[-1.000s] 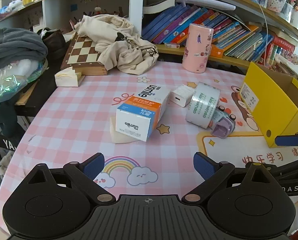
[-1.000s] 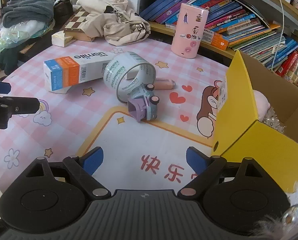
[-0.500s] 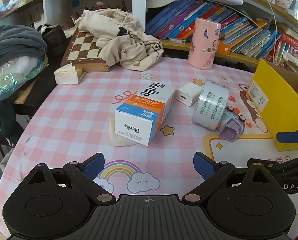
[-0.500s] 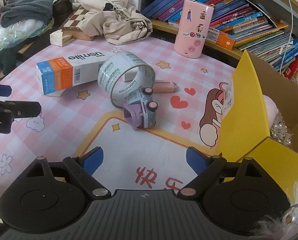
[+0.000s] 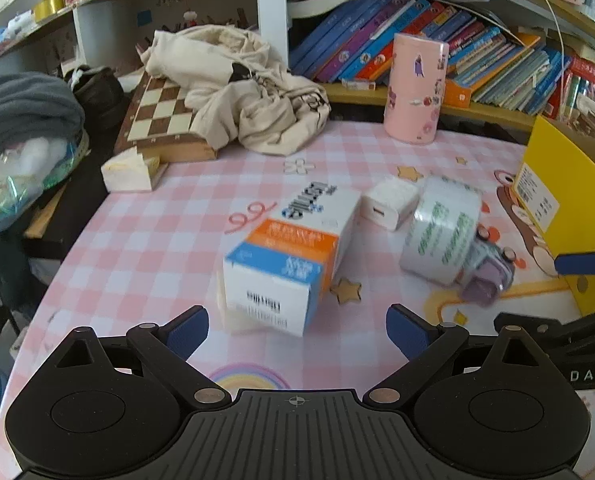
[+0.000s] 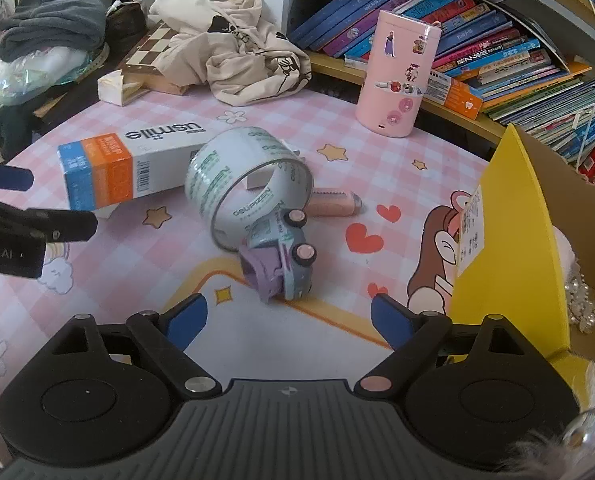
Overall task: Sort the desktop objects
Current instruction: 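Move the left gripper toward the usmile box while the right approaches the purple toy car, then close the left gripper on the usmile box while the right closes on the toy car, then lift the usmile box with the left gripper while the right lifts the toy car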
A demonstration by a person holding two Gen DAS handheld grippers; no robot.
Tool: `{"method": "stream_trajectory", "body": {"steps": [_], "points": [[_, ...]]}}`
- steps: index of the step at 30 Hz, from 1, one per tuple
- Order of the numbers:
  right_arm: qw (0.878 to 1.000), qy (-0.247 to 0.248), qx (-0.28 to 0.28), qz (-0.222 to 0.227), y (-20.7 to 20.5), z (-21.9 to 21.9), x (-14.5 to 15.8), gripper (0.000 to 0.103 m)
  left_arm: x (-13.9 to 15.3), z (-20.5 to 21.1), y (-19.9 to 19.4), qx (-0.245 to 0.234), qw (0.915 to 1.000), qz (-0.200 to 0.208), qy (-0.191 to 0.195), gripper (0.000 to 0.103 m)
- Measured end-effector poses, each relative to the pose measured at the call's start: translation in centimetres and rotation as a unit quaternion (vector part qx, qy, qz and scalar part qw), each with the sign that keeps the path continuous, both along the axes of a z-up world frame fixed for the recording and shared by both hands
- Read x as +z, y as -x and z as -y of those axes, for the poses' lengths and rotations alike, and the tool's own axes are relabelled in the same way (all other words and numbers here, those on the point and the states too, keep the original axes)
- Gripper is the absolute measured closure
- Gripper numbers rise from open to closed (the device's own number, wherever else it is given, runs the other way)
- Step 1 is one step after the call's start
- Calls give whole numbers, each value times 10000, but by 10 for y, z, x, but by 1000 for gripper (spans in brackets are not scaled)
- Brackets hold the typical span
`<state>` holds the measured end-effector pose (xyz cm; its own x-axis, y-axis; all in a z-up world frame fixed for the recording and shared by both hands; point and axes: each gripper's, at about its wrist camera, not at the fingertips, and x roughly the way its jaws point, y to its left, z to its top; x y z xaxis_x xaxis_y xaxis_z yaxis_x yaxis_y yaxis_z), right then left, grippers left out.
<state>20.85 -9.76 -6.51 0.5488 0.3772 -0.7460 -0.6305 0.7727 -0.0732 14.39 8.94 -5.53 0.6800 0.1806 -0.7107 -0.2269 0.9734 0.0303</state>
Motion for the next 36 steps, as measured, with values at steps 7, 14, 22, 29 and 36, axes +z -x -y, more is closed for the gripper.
{"method": "stream_trajectory", "body": {"steps": [7,14,22,29,36], "points": [[9999,1,144,-53,-15,-9,-10,16,1,-4,-26,-35,9998,59,-180,6],[9996,58,286,32,-27,-18,-16,20,-8,-2,-53,-299,9985,-101,-442,6],[9992,51,396,-62,-38,-23,-26,42,-21,-1,-79,-588,9953,-375,-679,12],[9990,-98,401,-194,-37,-19,-24,59,-23,-6,-76,-581,9964,-323,-533,45],[9995,-183,154,-188,-30,-9,-15,59,-13,-12,-60,-455,9988,-137,-142,52]]}}
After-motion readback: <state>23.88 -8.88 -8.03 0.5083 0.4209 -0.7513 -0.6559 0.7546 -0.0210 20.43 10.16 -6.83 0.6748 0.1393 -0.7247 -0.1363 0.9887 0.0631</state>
